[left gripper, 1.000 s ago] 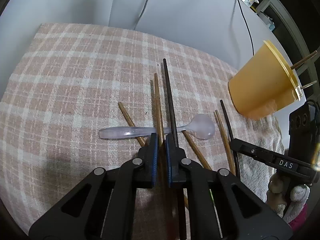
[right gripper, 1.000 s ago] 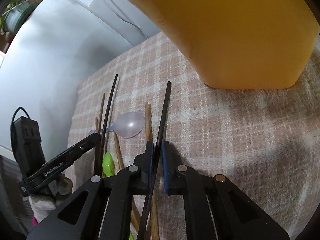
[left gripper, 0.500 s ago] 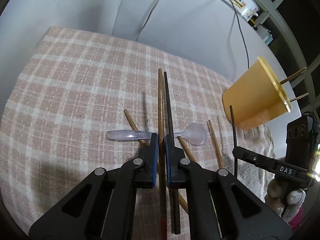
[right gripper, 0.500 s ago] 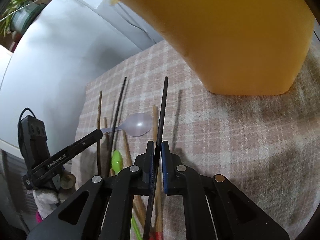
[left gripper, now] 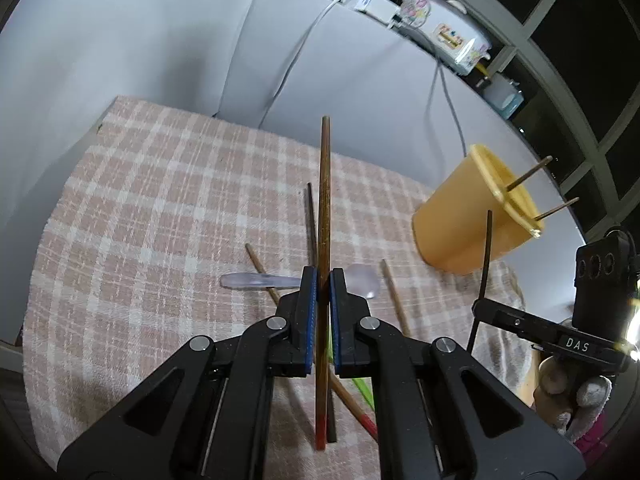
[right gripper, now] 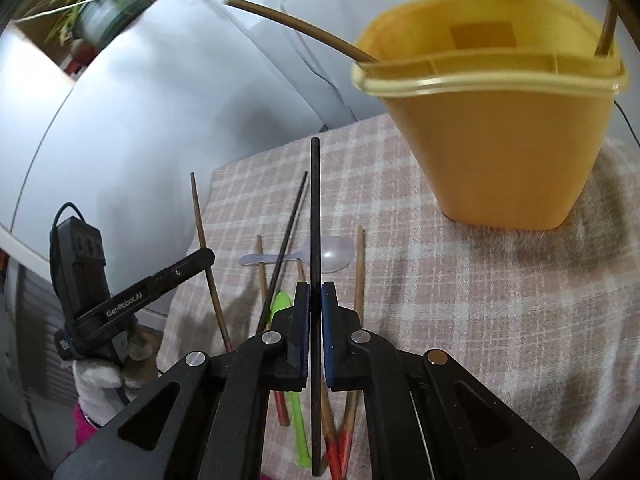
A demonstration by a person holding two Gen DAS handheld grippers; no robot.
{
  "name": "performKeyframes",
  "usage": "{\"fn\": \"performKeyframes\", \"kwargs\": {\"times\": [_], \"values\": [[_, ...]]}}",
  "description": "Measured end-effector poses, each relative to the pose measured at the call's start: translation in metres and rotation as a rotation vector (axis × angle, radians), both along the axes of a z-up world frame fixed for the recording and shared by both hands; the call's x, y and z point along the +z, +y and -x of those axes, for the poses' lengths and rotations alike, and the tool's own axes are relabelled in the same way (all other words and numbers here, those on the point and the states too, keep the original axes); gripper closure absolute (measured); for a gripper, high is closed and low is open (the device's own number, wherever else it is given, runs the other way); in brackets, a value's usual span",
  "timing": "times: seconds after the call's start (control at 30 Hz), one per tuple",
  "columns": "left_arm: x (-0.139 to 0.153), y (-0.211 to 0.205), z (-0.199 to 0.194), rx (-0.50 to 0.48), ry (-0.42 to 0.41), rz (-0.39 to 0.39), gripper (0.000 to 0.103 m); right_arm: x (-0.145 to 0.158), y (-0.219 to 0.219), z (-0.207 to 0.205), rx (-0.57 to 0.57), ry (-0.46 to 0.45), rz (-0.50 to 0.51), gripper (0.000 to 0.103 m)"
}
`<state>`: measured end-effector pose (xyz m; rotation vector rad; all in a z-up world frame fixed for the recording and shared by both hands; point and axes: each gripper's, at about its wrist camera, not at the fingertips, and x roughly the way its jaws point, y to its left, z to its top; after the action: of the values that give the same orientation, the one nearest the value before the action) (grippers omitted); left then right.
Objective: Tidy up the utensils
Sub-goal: 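Lift the gripped chopstick upright with the right tool, then carry the chopstick over the yellow container with the right tool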
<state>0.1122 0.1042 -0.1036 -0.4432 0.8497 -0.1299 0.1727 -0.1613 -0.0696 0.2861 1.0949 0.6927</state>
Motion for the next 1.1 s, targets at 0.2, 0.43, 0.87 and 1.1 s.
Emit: {"fn": "performKeyframes", "kwargs": {"times": [0.2,0.43,0.87,1.1], "values": [[0.023,-0.008,0.012,-0.015,-0.058,-0.014,0.099,0.018,-0.007,0.013,0.028,-0.055,-0.005,0.099],[0.049,-0.02,0.02,-0.054,-0.119,-0.002,0.099,0.038,-0.018,0.017,0.011,-0.127,-0.012,0.099],[0.085,-0.05,0.015,-0.119,-0.21,0.023,0.099,0.079,-0.068,0.02,-0.091,-0.245,-0.043,0.099],[0.103,-0.07,0.004,-0.157,-0.248,0.036,0.099,0.101,-0.093,0.021,-0.135,-0.295,-0.066,0.099]]}}
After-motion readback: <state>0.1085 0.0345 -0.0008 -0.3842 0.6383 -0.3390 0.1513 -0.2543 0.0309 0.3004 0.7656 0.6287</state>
